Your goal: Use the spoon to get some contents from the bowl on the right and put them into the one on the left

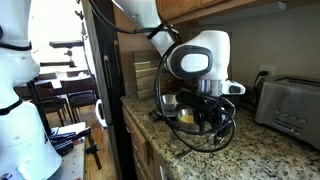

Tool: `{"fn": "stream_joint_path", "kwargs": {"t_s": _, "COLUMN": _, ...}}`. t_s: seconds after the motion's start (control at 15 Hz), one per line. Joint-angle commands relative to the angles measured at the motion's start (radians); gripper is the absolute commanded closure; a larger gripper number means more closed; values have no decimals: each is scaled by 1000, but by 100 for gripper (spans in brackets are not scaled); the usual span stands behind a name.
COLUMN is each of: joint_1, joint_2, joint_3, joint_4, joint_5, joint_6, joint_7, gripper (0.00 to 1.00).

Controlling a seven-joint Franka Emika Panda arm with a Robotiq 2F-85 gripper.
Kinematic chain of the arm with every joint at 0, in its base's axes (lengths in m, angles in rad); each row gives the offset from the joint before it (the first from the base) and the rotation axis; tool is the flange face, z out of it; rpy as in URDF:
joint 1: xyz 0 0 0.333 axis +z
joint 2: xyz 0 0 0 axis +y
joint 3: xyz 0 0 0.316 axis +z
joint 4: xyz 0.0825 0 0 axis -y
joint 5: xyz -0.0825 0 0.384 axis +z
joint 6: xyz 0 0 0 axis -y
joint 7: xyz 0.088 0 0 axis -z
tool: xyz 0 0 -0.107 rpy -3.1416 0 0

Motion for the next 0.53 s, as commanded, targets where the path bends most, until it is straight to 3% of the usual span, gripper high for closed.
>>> {"fn": "stream_joint_path", "kwargs": {"t_s": 0.0, "joint_1": 1, "joint_2": -26, "joint_3": -10, "joint_4": -43, "joint_5": -13, "joint_6": -4, "joint_7": 10, "gripper": 6}}
{"fn": "stream_joint_path", "kwargs": {"t_s": 0.2, "joint_1": -5, "joint_2": -26, "joint_3": -4, "joint_4": -48, "joint_5": 0, "joint_6": -3, "joint_7": 6, "gripper": 0}}
{"fn": "stream_joint_path", "kwargs": {"t_s": 0.33, "joint_1": -13, "joint_2": -20, "joint_3": 4, "joint_4": -45, "joint_5": 17, "joint_6": -5, "joint_7": -5, "gripper": 14}}
{"fn": "stream_joint_path", "kwargs": {"t_s": 0.47, "joint_1": -18, "joint_2": -8, "joint_3": 5, "joint_4": -36, "joint_5": 28, "joint_6": -9, "joint_7": -3, "gripper": 19}}
